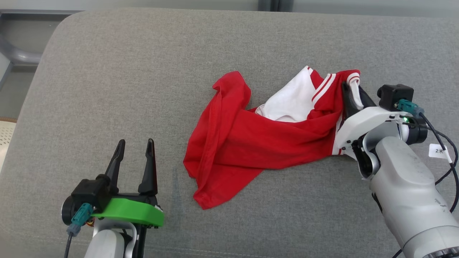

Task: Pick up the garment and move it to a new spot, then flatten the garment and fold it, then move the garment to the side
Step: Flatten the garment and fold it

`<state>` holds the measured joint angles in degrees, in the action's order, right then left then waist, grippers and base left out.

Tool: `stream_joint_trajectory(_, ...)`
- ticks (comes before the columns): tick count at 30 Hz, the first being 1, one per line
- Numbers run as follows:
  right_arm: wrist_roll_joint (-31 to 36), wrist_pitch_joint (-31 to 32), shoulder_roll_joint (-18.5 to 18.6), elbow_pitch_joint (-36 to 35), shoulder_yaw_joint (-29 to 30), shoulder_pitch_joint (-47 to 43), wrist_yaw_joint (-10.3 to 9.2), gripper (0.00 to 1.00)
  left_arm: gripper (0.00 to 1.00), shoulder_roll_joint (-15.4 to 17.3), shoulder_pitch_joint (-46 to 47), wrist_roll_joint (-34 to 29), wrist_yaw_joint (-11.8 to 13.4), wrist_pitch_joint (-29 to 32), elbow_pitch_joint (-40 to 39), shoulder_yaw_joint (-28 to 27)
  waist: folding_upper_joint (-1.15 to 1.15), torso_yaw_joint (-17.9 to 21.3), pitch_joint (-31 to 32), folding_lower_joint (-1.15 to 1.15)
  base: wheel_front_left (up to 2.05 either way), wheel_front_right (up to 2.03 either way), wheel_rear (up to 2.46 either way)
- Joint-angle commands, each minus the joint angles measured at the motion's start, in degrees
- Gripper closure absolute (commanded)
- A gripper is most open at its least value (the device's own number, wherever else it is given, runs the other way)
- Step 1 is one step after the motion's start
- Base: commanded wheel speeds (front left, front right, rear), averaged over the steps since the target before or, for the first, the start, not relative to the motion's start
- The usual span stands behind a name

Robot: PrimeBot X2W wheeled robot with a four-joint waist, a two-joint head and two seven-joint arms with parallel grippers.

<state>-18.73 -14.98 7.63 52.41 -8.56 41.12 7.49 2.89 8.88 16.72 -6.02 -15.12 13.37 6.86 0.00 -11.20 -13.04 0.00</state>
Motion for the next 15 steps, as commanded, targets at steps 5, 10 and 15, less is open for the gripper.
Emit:
stream_joint_trajectory(5, 0.35, -0.24, 1.3, -2.45, 0.85, -0.01, 0.0, 0.0, 0.0, 0.04, 0.75, 0.3, 0.55, -0.01, 0.32, -0.22, 0.0, 0.34, 0.08, 0.0, 0.0, 0.0, 0.0)
stream_joint_trajectory(10, -0.11, -0.24, 4.03, -8.42, 3.4, -4.53, 0.0, 0.0, 0.0, 0.04, -0.18, -0.01, 0.64, -0.01, 0.15, -0.41, 0.0, 1.43, 1.09, 0.0, 0.0, 0.0, 0.0)
stream_joint_trajectory(15, -0.92, -0.21, 6.6, -11.74, 6.25, -8.87, 0.0, 0.0, 0.0, 0.04, -0.5, -0.31, 0.66, -0.01, -0.28, -0.32, 0.0, 1.99, 1.46, 0.0, 0.0, 0.0, 0.0)
